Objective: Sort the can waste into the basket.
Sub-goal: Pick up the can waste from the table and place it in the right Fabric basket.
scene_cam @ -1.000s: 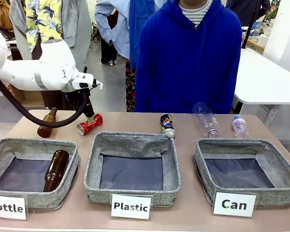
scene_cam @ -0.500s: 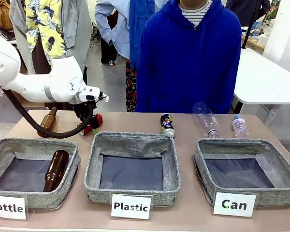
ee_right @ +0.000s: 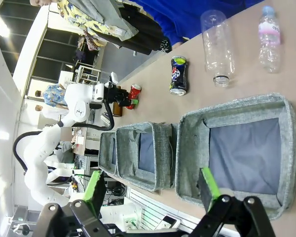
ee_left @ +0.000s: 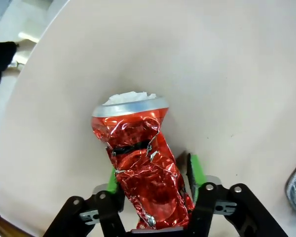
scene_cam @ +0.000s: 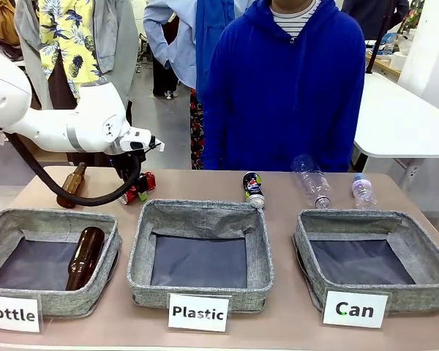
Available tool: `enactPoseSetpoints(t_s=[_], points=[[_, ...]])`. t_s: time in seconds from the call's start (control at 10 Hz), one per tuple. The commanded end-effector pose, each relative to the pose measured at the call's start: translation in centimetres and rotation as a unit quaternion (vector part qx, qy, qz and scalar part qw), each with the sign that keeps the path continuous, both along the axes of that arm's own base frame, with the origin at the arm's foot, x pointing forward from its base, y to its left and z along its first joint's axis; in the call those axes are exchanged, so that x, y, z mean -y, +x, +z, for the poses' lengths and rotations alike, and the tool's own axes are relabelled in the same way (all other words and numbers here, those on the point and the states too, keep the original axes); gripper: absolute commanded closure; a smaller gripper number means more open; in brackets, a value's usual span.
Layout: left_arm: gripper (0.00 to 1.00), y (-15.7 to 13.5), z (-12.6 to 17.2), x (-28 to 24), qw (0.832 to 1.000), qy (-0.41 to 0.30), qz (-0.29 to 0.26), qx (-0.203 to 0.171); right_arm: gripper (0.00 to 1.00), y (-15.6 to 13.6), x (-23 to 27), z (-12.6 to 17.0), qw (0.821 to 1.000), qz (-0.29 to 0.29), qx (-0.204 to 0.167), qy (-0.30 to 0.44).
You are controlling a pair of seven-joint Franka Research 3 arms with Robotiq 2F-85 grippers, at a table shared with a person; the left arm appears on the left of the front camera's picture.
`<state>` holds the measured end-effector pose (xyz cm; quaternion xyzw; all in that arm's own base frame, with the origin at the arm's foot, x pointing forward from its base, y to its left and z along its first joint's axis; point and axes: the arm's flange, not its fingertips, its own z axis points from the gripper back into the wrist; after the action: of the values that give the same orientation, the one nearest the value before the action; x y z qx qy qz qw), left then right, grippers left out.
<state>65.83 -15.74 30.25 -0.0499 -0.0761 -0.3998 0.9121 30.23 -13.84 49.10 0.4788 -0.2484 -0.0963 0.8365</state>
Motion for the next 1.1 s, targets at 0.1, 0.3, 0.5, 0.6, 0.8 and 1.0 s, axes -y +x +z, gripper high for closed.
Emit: enactPoseSetpoints(t_s=[0.1,0.3,0.5,0.6,0.8,1.0], points=[[1.0,-1.0,1.0,0.0,1.0,-0.008,0.002,0.017,0.0,0.2,0.1,-0.1,1.0,0.003,0.018,0.006],[1.0,-3.4,5.6,-1.3,0.999,-0.018,-0.004,0.047,0.0,0.2,0.1,-0.1,1.0,0.003,0.018,0.006],[1.0,-9.2,14.8,-4.2,0.996,-0.026,-0.035,0.075,0.0,0.2,0.1,-0.1,1.0,0.003,0.018,0.006],[1.0,-13.3,19.7,-6.7,0.994,-0.031,-0.091,0.051,0.0,0.2,0.1,-0.1,1.0,0.003,0.018,0.006],[1.0,-20.2,25.5,-11.7,0.986,-0.04,-0.161,0.025,0.0,0.2,0.1,-0.1,1.0,0.003,0.018,0.006],[1.0,-25.8,28.3,-17.9,0.977,-0.064,-0.204,0.019,0.0,0.2,0.1,-0.1,1.0,0.003,0.018,0.006]])
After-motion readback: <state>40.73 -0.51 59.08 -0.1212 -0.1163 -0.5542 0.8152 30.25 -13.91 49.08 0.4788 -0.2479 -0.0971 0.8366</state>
